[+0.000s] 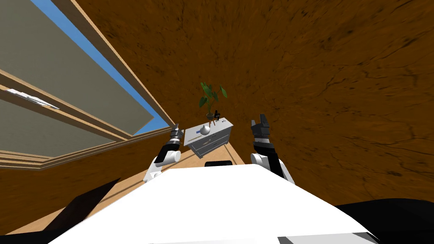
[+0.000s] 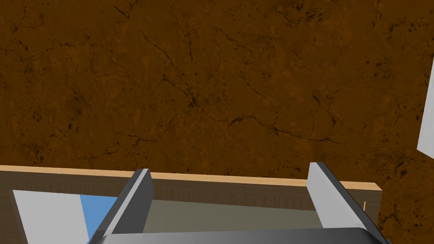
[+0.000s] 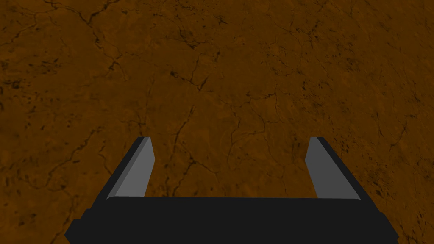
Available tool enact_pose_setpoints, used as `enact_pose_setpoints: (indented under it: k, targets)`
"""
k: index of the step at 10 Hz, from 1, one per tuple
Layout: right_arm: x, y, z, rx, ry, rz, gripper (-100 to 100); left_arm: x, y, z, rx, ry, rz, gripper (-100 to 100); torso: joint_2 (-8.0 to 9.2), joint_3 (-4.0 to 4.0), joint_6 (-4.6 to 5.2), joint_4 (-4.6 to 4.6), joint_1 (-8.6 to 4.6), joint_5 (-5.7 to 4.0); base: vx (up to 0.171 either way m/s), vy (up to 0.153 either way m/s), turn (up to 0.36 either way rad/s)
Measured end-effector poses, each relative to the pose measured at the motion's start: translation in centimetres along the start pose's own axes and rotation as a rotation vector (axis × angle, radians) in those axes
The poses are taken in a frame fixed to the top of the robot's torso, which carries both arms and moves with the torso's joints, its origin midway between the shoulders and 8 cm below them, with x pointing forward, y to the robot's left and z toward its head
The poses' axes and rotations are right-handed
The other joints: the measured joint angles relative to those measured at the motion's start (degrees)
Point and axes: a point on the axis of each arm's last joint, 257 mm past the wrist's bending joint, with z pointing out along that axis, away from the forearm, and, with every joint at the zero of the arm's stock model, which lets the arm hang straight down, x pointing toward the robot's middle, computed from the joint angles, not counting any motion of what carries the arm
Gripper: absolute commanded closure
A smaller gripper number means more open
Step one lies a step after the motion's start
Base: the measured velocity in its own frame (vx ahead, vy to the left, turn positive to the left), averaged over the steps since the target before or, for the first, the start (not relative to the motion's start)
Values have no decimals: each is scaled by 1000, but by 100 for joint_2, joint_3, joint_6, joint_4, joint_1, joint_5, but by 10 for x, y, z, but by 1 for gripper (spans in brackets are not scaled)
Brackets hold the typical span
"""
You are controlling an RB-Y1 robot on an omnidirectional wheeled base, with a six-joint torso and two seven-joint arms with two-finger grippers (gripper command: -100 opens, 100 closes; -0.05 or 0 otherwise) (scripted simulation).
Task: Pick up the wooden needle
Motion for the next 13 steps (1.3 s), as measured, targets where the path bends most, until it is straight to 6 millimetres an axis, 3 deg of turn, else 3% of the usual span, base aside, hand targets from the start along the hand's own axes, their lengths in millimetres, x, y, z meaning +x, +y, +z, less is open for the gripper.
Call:
enact_pose_setpoints:
  k: [9,13]
  targets:
    - [0,0,0,0,0,0,0,-41,70,7,-252,-70,4,-100,1,1,0,0,1,0,35,-14,-41]
    - [0,0,0,0,0,0,0,-55,103,1,-370,-100,-1,-100,7,3,-2,1,3,0,36,-12,-38]
